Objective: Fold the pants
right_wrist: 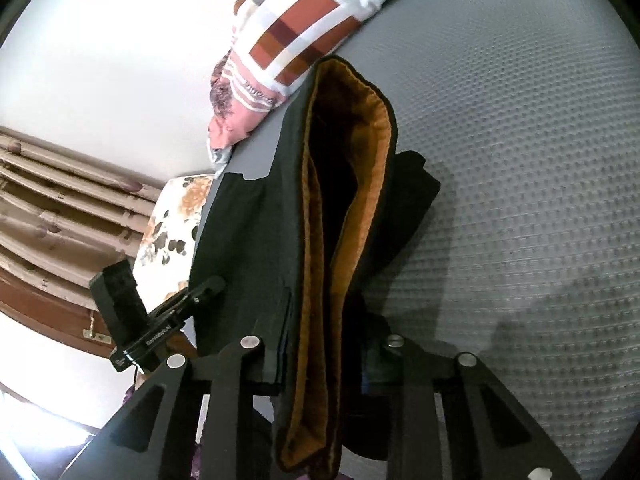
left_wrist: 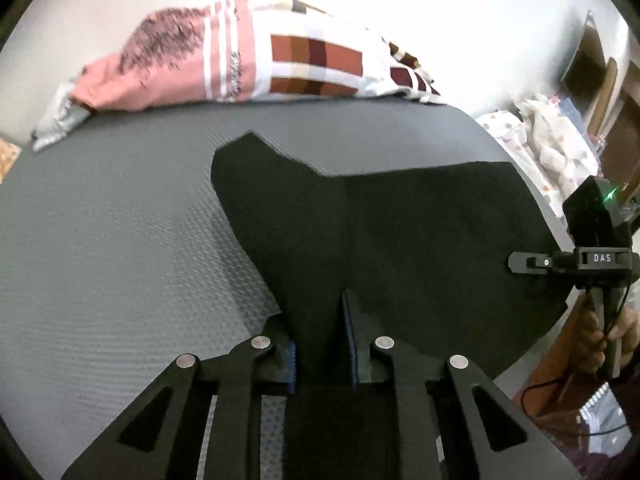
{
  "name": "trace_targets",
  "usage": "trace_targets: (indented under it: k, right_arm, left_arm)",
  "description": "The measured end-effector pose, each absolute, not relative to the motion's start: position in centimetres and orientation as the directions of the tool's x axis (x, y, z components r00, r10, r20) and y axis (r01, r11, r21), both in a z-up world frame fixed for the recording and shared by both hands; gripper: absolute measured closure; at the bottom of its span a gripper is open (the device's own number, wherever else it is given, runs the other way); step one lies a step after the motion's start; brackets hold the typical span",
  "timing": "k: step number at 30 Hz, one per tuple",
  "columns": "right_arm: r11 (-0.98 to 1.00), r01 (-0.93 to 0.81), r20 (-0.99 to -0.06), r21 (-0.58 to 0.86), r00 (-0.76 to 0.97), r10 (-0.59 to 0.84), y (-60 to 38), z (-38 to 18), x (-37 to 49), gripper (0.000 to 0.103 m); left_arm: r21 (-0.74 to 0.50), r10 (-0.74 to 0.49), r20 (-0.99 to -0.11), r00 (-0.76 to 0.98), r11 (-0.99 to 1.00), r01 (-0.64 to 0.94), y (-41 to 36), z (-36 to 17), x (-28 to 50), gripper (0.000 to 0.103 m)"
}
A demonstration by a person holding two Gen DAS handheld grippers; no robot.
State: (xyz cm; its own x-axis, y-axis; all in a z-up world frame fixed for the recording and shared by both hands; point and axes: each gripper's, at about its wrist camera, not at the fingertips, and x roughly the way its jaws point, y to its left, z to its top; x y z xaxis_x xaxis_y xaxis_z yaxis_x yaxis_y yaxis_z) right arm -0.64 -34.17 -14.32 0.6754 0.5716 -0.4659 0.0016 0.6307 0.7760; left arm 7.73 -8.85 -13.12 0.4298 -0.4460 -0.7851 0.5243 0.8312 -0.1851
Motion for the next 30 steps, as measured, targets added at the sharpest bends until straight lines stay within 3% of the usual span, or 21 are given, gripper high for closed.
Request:
trace_targets:
  k: [5, 11, 15, 23, 25, 27, 30]
  right_arm:
    - [0.629, -0.015, -0.463, 0.777, 0.663, 0.588, -32.1, -14.0, 0.5, 0.078]
    - [0.624, 0.004, -0.476, 0.781, 0.651, 0.592, -31.2, -14.9, 0.8, 0.078]
    - [0.629, 0.023, -0.493, 0.777, 0.644, 0.586, -30.7, -15.1, 1.0, 0.078]
    - [0.618, 0.030, -0.491, 0.786, 0.637, 0.595, -32.0, -16.5, -0.2, 0.077]
    - [0.619, 0.024, -0.493, 0.785, 0.631, 0.600, -32.3, -16.7, -0.3, 0.077]
    - [0.613, 0.024, -0.491, 0.790, 0.624, 0.607, -32.9, -17.1, -0.4, 0.076]
    - [0.604, 0.029, -0.490, 0.797, 0.615, 0.618, -33.5, -17.6, -0.3, 0.073]
  left_arm:
    - [-0.170, -0.429, -0.783, 0.450, 0.844, 0.509, -7.0, -12.5, 7.5, 0.088]
    - [-0.233, -0.451, -0.794, 0.409, 0.845, 0.481, -5.0, -13.4, 8.4, 0.088]
    - [-0.380, -0.522, -0.793, 0.316, 0.827, 0.414, -2.9, -14.7, 10.3, 0.075]
    - [-0.581, -0.653, -0.739, 0.163, 0.742, 0.335, 0.2, -17.6, 13.5, 0.063]
    - [-0.608, -0.672, -0.736, 0.085, 0.711, 0.354, -0.5, -18.5, 13.9, 0.058]
    - [-0.637, -0.701, -0.711, 0.046, 0.671, 0.379, -0.8, -18.7, 14.2, 0.045]
    - [-0.672, -0.725, -0.687, 0.043, 0.656, 0.344, 0.0, -18.6, 14.8, 0.045]
